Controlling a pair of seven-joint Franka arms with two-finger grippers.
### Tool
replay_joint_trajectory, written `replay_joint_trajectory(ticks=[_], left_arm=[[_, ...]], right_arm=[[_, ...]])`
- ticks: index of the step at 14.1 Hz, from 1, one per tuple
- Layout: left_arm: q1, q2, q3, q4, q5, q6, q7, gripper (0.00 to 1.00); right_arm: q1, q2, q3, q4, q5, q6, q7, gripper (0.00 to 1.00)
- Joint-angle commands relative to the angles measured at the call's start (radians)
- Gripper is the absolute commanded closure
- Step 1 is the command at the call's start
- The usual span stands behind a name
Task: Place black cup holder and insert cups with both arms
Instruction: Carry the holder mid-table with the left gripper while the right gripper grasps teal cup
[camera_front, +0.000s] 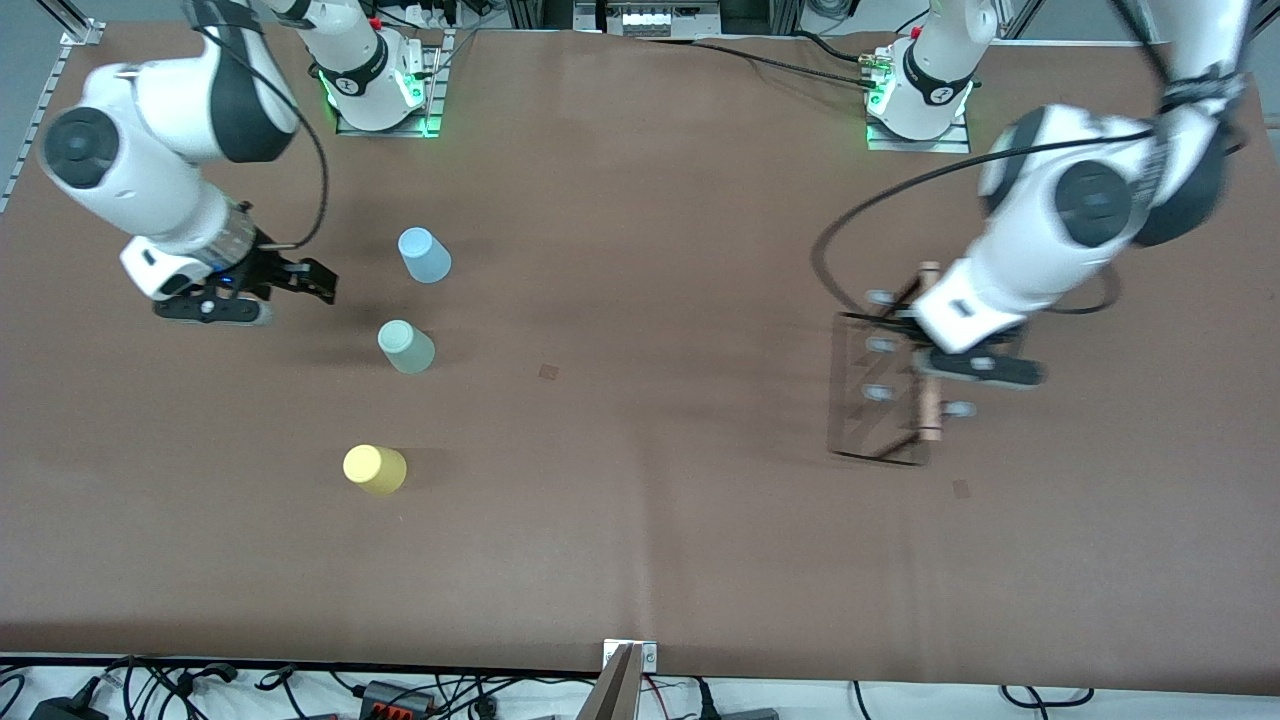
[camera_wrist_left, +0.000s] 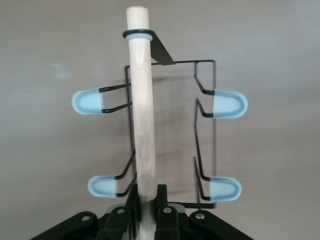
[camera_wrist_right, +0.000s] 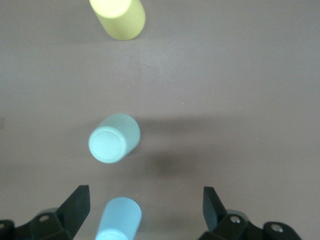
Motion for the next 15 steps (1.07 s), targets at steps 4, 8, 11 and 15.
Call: replay_joint_trajectory(ticks=[4,8,11,15], left_arm=[[-0.238,0.202,-0.017,0.219,0.016,-0.019,-0.386,0.93],[-0.34,0.283,-0.014,0.291,0.048,-0.017,-0.518,0.93],[-0.411,0.326,-0.013,0.317,0.112,-0.017,-0.612,0.93],[-0.445,0.341,-0.016,0.317,0.199,-0.019,-0.695,0.93]], right_arm=[[0.045,0.12,-0.002,-0.01,-0.004,0.183,0.029,0.0],[0.074,0.206,-0.002,-0.011,-0.003,0.277,0.031,0.0],[0.1,0.241,-0.002,-0.013,-0.003,0.314,0.08,0.0],[0.11,0.276,-0.004,-0.018,-0.004,0.34,0.08,0.0]])
